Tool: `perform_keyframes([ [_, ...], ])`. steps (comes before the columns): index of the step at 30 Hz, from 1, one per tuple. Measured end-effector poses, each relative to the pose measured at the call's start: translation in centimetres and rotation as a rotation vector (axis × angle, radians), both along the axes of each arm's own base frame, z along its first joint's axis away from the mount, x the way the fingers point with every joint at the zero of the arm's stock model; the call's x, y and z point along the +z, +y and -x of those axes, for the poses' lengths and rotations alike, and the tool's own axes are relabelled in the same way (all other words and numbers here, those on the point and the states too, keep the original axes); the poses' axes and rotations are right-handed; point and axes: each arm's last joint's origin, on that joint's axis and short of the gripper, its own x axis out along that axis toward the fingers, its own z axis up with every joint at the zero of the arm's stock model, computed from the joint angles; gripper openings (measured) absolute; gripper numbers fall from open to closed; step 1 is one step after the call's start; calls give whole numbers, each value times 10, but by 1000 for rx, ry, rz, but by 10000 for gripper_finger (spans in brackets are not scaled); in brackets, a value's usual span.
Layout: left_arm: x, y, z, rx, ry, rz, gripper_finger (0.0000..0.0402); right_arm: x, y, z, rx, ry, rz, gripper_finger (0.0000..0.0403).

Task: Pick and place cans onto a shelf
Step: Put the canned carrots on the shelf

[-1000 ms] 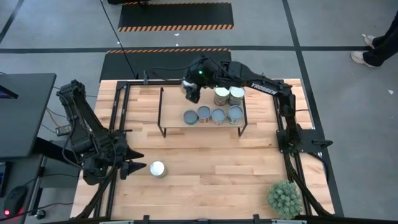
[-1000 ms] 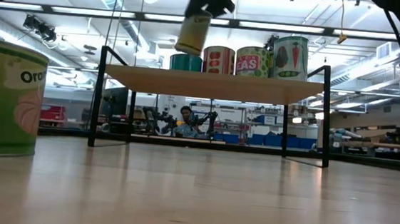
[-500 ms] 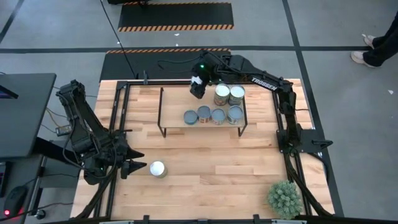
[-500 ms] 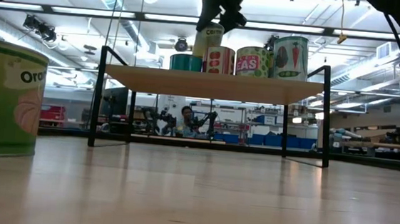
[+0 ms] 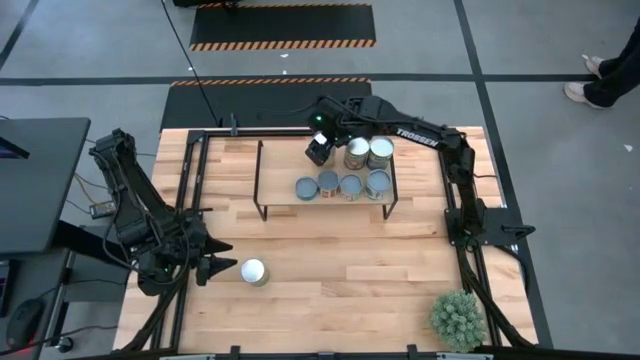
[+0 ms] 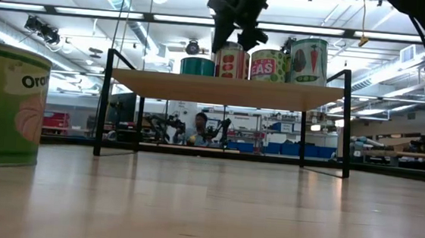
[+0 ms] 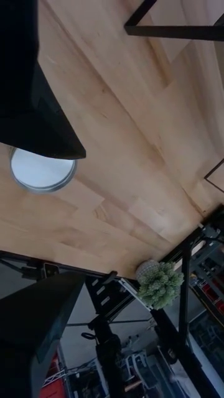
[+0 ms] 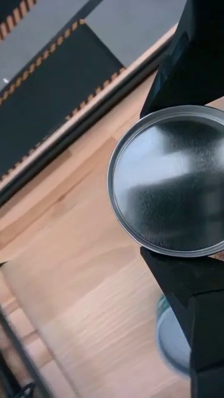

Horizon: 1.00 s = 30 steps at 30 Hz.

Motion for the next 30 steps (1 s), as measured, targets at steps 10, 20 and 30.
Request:
perform_keyframes([
  [10,0,0,0,0,0,2,313,-4,0,-1,5,6,-9,340],
  [20,0,0,0,-8,0,-11,313,-5,0,0,2,24,-13,369],
  [30,0,0,0,-8,-1,-10,313,-5,-2,1,-115,-5,-35,367],
])
